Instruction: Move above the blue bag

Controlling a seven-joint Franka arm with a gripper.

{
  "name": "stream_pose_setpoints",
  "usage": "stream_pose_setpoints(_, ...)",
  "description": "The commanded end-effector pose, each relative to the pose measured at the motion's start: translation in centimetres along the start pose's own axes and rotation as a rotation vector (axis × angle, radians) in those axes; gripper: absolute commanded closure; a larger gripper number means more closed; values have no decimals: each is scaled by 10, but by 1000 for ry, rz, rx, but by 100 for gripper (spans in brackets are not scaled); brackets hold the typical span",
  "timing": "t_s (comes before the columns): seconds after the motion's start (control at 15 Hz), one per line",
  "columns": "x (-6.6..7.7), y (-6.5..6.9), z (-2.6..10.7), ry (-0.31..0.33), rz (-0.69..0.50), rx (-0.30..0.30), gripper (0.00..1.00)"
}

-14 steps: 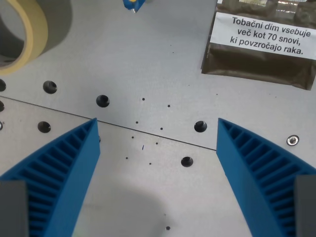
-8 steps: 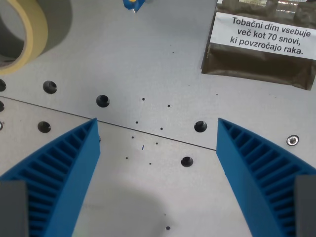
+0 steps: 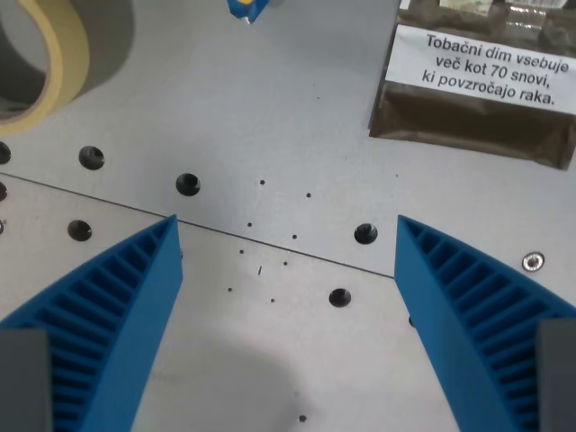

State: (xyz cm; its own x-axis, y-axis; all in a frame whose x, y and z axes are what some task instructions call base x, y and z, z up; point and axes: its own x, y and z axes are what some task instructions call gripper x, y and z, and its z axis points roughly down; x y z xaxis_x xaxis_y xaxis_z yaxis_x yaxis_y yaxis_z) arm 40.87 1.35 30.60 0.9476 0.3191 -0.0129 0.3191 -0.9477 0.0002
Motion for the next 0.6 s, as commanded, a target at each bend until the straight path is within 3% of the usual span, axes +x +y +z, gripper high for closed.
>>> stream_pose_setpoints(0.07,9,-3,5,18,-112,3,0)
stream_pose_setpoints(0.6,31,-13,27,15,-299,22,0)
